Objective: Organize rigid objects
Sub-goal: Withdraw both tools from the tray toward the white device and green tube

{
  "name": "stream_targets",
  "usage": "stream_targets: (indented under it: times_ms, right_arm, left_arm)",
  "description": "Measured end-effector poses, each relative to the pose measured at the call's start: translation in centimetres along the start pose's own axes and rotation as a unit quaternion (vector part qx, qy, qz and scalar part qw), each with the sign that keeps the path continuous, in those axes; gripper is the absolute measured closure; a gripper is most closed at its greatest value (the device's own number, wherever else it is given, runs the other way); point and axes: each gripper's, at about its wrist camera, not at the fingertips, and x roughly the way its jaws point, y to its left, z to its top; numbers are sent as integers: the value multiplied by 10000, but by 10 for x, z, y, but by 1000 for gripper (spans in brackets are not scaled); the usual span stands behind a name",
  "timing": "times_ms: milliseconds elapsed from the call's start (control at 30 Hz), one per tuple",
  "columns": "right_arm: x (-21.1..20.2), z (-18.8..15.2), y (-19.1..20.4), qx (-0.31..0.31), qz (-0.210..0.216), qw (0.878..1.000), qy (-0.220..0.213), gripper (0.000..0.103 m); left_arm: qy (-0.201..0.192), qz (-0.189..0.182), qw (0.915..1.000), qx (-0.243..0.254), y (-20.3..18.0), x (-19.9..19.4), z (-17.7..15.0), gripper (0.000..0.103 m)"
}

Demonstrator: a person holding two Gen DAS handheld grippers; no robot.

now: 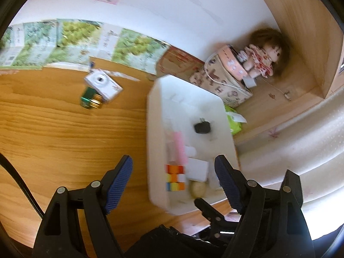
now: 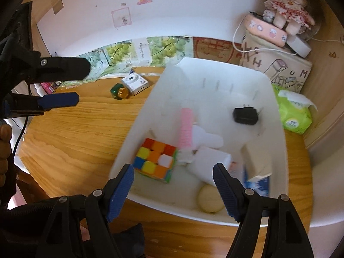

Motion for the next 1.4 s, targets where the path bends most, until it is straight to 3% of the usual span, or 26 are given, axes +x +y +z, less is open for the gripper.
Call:
stream_targets:
  times_ms: [633, 1067, 1400]
  right_arm:
    - [42, 31, 92, 467, 136, 9988, -63, 26]
    - [71, 53, 129, 953, 207, 9951, -188, 26]
    - [81, 79, 145, 707, 52, 9955, -621, 26]
  left_arm:
    - [-80, 682, 9970, 354, 113, -51, 36, 22]
    - [297, 1023, 9899, 936, 147, -41, 63, 22]
    - [542, 1468, 9809, 1158, 155, -19, 94, 22]
